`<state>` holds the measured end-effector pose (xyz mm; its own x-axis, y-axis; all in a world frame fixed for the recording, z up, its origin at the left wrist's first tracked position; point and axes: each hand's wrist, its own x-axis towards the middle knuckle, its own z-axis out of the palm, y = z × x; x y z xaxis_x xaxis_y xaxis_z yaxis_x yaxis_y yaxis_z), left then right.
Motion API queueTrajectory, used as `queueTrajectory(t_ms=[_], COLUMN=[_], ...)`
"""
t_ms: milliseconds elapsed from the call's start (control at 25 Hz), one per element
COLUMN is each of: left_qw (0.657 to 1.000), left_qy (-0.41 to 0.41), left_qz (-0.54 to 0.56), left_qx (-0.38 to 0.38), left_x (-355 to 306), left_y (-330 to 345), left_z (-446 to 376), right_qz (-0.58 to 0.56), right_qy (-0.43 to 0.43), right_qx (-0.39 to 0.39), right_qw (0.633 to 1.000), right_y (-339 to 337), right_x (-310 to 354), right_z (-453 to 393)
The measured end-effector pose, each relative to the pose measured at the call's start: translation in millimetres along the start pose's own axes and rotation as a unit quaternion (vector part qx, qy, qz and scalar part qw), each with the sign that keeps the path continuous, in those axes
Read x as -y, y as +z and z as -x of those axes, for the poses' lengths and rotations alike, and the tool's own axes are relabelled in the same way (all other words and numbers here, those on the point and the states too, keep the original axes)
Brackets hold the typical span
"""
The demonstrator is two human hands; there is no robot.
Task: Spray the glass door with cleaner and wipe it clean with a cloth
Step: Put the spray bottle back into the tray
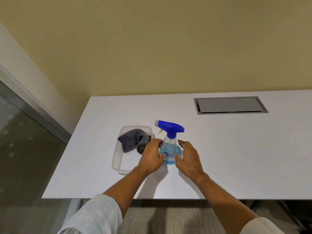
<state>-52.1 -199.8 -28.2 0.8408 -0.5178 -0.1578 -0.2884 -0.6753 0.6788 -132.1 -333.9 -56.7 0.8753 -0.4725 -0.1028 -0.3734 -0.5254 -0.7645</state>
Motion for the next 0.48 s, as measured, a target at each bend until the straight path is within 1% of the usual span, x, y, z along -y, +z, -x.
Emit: queueTrajectory(t_ms=[120,280,480], left_qw=[1.000,0.999,0.999], left_qy=[-0.001,-0.006,0.013], left_qz=[0.024,0.042,0.051], left_qx=[-0.003,-0.007,-0.002], left_x=[3.5,7.6,6.8], left_y=[1.7,1.8,-5.0], left_z=[-3.6,-6.9,-8.4], right_qz=[-0.022,-0.034,-0.042], right_qy=[-0.016,-0.013,-0.011], right_qx=[-0.011,-0.017,-0.040], right_qw=[1.000,0.999,0.998], right_y=[1.5,2.3,3.1], right_x=[0.1,-0.2,5.7], right_z=[-1.5,-0.3,3.3])
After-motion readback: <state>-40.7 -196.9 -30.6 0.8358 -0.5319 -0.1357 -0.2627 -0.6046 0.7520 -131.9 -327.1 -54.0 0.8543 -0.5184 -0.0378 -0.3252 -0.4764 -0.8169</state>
